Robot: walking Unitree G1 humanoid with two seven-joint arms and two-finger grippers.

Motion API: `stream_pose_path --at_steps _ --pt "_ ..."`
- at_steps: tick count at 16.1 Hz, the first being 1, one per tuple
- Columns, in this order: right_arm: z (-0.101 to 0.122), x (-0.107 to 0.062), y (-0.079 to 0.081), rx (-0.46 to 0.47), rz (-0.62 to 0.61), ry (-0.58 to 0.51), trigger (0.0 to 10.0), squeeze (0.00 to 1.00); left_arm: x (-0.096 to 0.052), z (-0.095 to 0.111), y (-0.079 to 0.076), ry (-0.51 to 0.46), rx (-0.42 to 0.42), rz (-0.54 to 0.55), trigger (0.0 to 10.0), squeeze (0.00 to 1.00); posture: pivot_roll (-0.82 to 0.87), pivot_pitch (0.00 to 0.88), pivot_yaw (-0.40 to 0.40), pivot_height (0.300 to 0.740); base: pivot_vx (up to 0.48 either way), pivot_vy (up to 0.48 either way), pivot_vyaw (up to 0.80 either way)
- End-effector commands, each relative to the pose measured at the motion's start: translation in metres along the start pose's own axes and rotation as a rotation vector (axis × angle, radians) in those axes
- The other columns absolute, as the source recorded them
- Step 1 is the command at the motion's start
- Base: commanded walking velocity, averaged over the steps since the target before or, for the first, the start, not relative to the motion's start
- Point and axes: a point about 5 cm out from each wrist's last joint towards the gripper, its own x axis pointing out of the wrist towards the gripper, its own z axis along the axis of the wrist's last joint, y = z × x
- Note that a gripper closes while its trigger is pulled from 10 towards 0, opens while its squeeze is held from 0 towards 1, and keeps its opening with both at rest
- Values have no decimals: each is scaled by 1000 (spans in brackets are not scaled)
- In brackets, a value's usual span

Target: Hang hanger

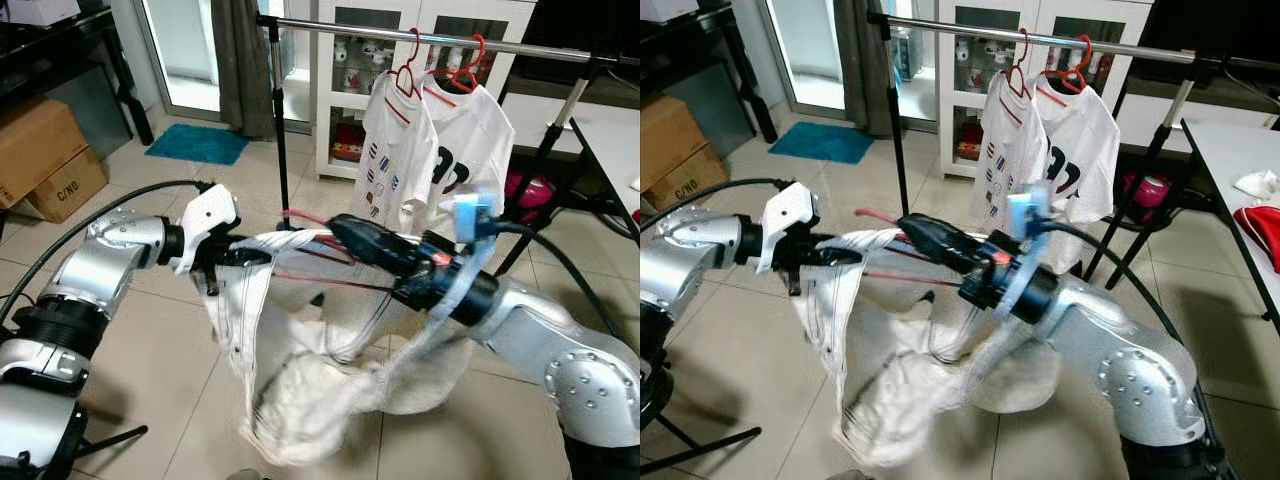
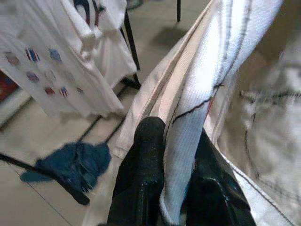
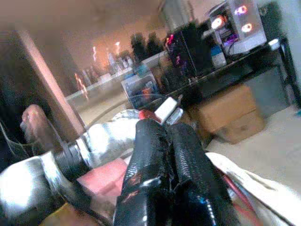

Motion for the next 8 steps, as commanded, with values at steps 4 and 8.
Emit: stream_pose_path --at_steps 4,8 --pt "9 -17 -42 567 -265 -338 10000 0 -19 1 14 -19 -35 110 0 0 -58 0 22 740 0 0 0" --pt "21 -17 -42 874 -205 -510 10000 0 -20 -2 11 -35 -83 97 0 0 -56 0 21 740 0 0 0"
